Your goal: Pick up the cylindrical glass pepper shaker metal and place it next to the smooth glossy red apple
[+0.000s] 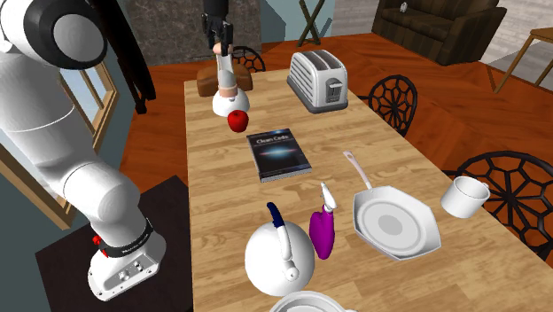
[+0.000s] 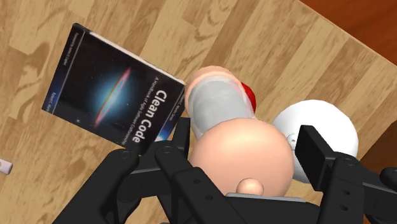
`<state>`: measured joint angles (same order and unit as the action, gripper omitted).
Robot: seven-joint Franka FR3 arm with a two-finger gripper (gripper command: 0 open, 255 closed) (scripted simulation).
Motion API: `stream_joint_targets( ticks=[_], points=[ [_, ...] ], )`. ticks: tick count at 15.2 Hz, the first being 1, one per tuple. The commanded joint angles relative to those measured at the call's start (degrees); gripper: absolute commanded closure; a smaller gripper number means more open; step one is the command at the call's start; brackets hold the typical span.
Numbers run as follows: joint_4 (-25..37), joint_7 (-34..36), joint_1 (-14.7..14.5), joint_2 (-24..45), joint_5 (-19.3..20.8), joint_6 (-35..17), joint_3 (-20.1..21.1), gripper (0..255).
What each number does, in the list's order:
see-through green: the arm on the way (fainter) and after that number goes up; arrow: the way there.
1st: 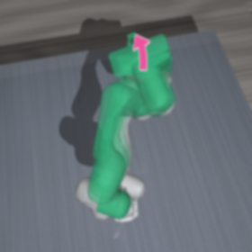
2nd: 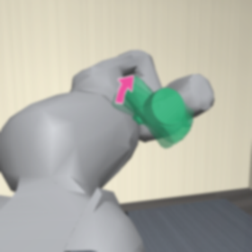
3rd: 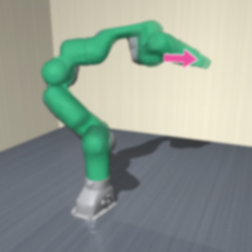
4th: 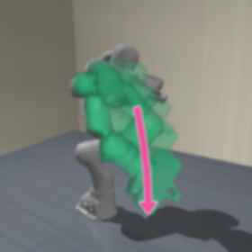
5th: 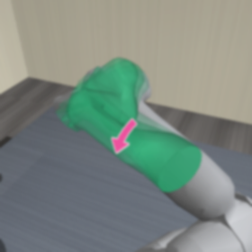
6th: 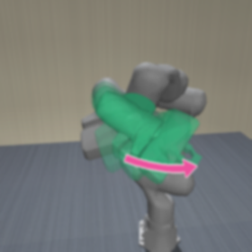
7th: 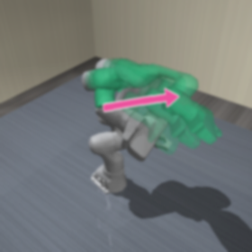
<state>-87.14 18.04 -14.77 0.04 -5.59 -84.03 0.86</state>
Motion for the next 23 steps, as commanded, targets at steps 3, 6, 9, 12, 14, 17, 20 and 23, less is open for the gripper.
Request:
stream_joint_targets(
  ticks=[3, 6, 9, 12, 14, 17, 20, 23],
  points=[
    [4.27, 5.53, -2.66, 2.38, -0.15, 1.35, 2.60, 255],
    [8.08, 9.71, -4.83, 4.76, -0.03, 2.36, 4.50, 255],
    [9.95, 12.49, -6.42, 6.41, 0.16, 2.31, 5.73, 255],
    [6.19, 12.17, -6.37, 5.37, 0.07, -0.40, 5.70, 255],
    [3.86, 11.97, -6.35, 4.79, 0.02, -2.14, 5.69, 255],
    [0.57, 11.69, -6.32, 4.07, -0.05, -4.69, 5.67, 255],
    [-2.48, 11.42, -6.31, 3.50, -0.12, -7.17, 5.66, 255],
    [-5.33, 11.17, -6.31, 3.08, -0.17, -9.59, 5.66, 255]
  ],
)
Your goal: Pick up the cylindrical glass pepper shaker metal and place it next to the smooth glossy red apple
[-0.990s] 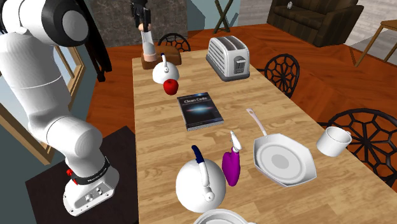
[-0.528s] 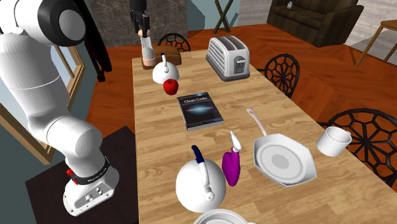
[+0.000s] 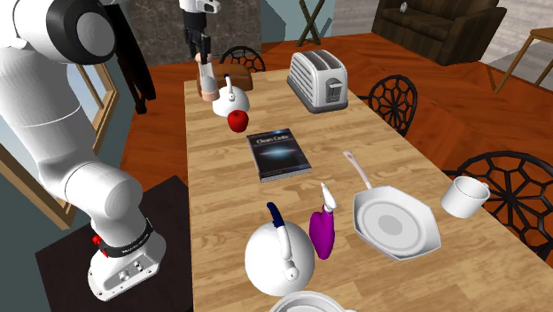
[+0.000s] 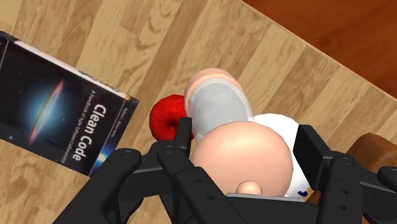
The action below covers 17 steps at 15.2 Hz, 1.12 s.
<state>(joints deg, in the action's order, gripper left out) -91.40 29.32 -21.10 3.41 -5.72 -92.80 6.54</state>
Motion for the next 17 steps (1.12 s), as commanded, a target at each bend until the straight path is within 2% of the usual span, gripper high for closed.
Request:
stream_joint_targets(
  ticks=[1, 17],
  points=[
    [-1.98, -0.19, 0.02, -0.40, -0.06, -1.61, -0.02, 255],
    [-14.16, -1.32, -0.07, -0.28, -0.28, -13.86, 0.05, 255]
  ],
)
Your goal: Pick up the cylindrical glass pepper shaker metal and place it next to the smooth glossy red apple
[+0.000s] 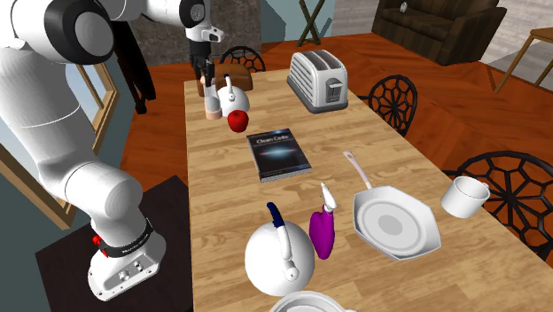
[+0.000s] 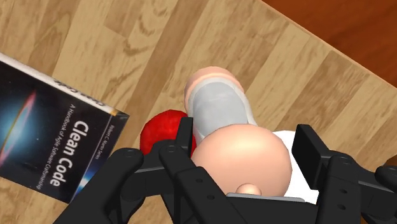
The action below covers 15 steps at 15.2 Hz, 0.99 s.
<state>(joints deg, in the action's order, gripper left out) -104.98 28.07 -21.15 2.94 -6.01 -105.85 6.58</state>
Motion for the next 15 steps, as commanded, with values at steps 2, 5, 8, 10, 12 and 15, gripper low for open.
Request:
stream_joint_targets(
  ticks=[2, 5, 8, 10, 12, 15],
  points=[
    [-1.83, -0.19, -0.03, 0.43, -0.02, -2.29, 0.02, 255],
    [-3.60, -0.37, -0.06, 0.88, -0.04, -4.51, 0.04, 255],
    [-5.25, -0.55, -0.09, 1.43, -0.07, -6.70, 0.06, 255],
    [-6.29, -0.66, -0.11, 1.86, -0.08, -8.16, 0.07, 255],
    [-7.27, -0.77, -0.13, 2.34, -0.09, -9.61, 0.09, 255],
    [-8.65, -0.94, -0.17, 3.13, -0.10, -11.78, 0.11, 255]
  ],
)
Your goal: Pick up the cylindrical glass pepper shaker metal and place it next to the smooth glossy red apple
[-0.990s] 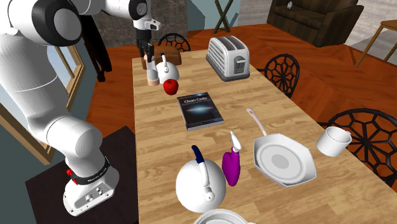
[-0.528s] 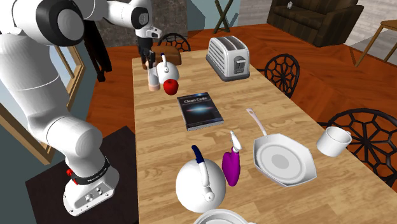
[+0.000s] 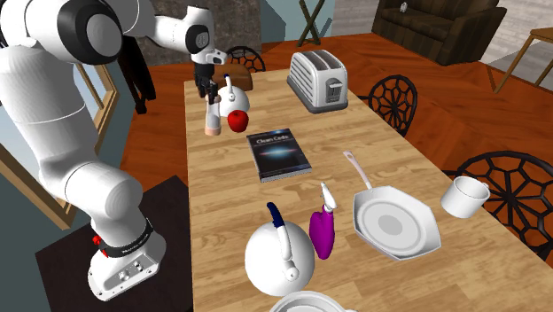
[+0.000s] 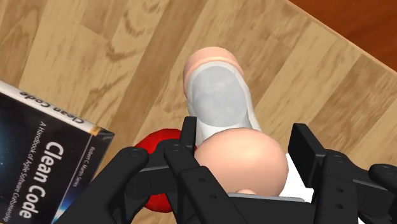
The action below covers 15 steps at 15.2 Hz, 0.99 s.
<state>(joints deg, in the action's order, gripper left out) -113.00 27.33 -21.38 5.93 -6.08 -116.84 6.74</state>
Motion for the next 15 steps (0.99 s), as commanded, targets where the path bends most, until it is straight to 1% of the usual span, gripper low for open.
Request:
stream_joint_targets(
  ticks=[1, 8, 9, 14, 15],
  points=[
    [-0.91, -0.24, 0.05, 0.33, -0.03, -1.26, -0.04, 255],
    [-0.91, -0.24, 0.05, 0.33, -0.03, -1.26, -0.04, 255],
    [-0.92, -0.24, 0.05, 0.32, -0.03, -1.26, -0.04, 0],
    [-0.91, -0.24, 0.05, 0.33, -0.03, -1.26, -0.04, 0],
    [0.30, -0.23, 0.16, -0.27, -0.01, 0.57, -0.12, 0]
  ],
)
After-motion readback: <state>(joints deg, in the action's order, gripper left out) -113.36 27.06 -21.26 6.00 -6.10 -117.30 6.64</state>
